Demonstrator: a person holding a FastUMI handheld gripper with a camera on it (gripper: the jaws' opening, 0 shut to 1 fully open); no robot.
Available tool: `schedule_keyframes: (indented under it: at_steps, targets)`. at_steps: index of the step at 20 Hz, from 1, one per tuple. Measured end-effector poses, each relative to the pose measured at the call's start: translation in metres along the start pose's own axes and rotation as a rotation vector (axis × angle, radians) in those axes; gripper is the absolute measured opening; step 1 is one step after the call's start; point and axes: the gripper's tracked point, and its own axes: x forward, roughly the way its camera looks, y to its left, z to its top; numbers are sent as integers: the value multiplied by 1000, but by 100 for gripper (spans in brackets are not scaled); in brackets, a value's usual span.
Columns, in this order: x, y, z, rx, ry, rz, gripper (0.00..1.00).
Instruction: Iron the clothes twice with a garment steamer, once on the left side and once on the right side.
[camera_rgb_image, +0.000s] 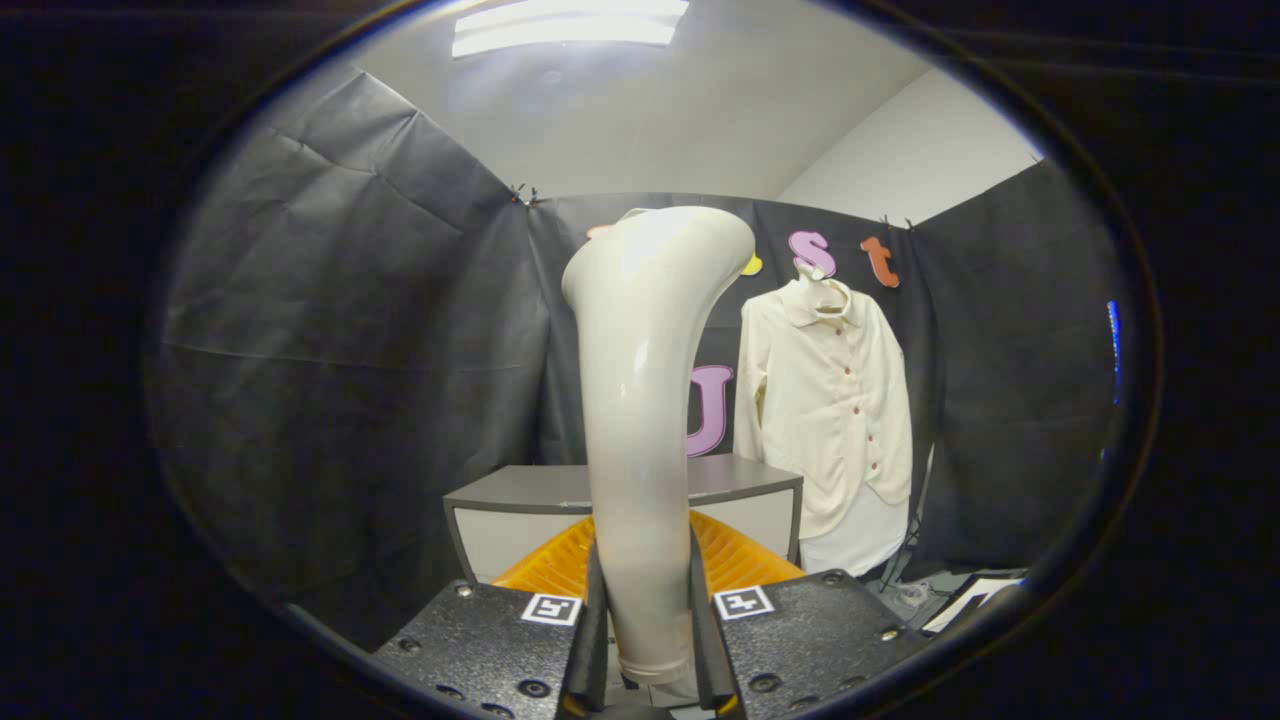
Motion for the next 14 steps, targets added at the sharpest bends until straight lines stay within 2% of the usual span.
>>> schedule_keyframes:
  at_steps: [14]
  targets:
    - [-2, -4, 0, -6, -4, -8, 34]
